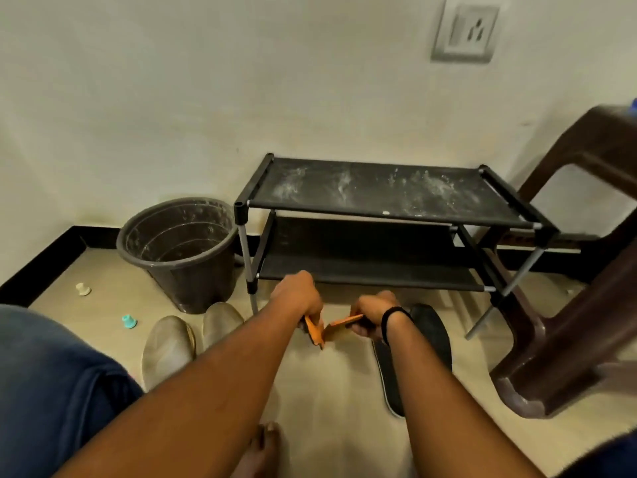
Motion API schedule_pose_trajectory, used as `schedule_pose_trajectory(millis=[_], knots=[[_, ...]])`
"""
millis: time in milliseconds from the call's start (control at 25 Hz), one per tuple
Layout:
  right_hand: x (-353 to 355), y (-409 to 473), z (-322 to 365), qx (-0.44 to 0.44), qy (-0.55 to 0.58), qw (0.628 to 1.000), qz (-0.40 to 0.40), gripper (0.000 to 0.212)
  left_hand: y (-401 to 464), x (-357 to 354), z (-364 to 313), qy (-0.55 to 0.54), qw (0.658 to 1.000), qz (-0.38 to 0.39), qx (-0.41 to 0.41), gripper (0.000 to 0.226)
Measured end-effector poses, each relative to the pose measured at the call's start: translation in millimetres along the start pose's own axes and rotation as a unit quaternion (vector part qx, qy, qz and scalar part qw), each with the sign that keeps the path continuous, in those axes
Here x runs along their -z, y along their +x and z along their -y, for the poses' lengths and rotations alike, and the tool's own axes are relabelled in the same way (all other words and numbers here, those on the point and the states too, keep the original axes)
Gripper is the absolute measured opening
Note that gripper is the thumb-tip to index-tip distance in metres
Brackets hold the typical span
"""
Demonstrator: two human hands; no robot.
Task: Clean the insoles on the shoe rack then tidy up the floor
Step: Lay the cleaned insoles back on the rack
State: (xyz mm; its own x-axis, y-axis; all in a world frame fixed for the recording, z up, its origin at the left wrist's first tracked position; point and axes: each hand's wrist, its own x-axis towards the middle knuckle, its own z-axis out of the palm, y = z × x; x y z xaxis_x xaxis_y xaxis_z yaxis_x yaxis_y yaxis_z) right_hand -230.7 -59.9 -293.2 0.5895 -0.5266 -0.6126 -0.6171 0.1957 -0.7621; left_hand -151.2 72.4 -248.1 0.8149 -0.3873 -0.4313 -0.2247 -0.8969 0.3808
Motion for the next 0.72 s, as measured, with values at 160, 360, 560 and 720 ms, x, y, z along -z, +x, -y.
schedule_pose_trajectory(millis=[160, 360, 560, 720], knots=[[24.0, -76.0, 74.0, 0.090, -0.103, 0.990, 0.029, 0.007, -56.9, 81.9, -37.5, 0.056, 0.994, 0.070, -0.060, 0.016], [49.6, -178.0, 141.6, 0.230, -0.144, 0.962, 0.020, 0.004, -122.2, 173.2, -41.3, -0.019, 0.990, 0.037, -0.133, 0.014], [73.8, -245.9, 177.7, 0.369, -0.076, 0.926, -0.014, 0.005, -158.6, 229.5, -23.3, -0.122, 0.972, -0.040, -0.196, 0.028], [67.2, -225.8, 189.3, 0.434, 0.032, 0.898, -0.070, 0.013, -133.9, 231.0, -14.7, -0.272, 0.927, -0.185, -0.182, 0.036]])
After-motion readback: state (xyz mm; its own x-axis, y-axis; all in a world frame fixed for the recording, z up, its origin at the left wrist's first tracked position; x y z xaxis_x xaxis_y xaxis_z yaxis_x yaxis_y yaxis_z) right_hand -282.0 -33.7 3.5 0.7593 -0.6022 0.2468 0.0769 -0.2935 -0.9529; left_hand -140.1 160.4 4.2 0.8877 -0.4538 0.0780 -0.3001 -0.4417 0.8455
